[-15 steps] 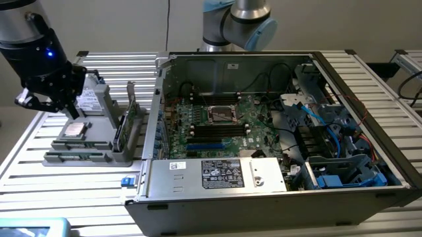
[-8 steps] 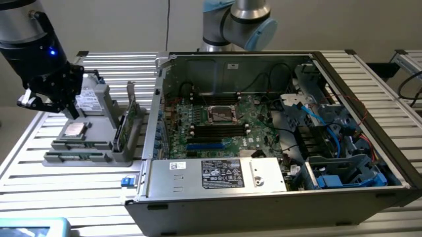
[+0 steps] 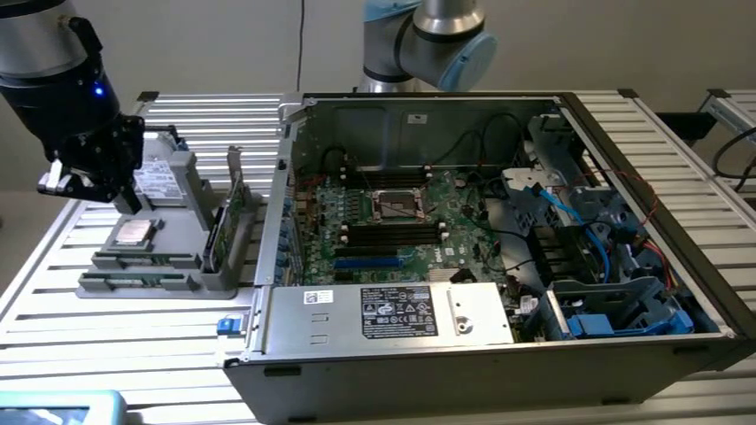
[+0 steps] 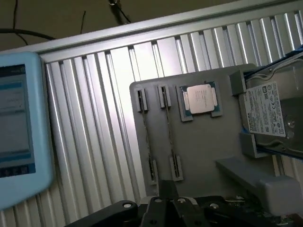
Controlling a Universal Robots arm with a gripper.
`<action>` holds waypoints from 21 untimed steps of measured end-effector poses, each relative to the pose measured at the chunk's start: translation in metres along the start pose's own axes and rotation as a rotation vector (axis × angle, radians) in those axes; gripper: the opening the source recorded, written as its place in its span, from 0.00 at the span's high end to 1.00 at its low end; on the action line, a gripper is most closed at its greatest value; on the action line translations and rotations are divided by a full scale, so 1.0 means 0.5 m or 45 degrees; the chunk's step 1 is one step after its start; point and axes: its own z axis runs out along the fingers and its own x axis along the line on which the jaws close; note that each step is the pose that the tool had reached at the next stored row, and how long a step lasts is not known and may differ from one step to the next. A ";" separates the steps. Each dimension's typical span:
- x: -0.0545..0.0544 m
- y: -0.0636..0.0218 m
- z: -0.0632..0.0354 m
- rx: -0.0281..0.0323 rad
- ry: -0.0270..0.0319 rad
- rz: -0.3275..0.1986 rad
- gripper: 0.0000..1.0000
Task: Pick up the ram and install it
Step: 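Pick up the ram and move it above insertion slot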
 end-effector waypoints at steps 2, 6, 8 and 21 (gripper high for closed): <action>0.000 0.000 0.000 0.0005 0.0015 -0.046 0.89; 0.000 0.001 0.000 0.0012 0.0040 -0.119 0.89; 0.000 0.001 0.000 0.0016 0.0046 -0.144 0.89; 0.002 0.008 0.001 0.0016 0.0050 -0.152 0.76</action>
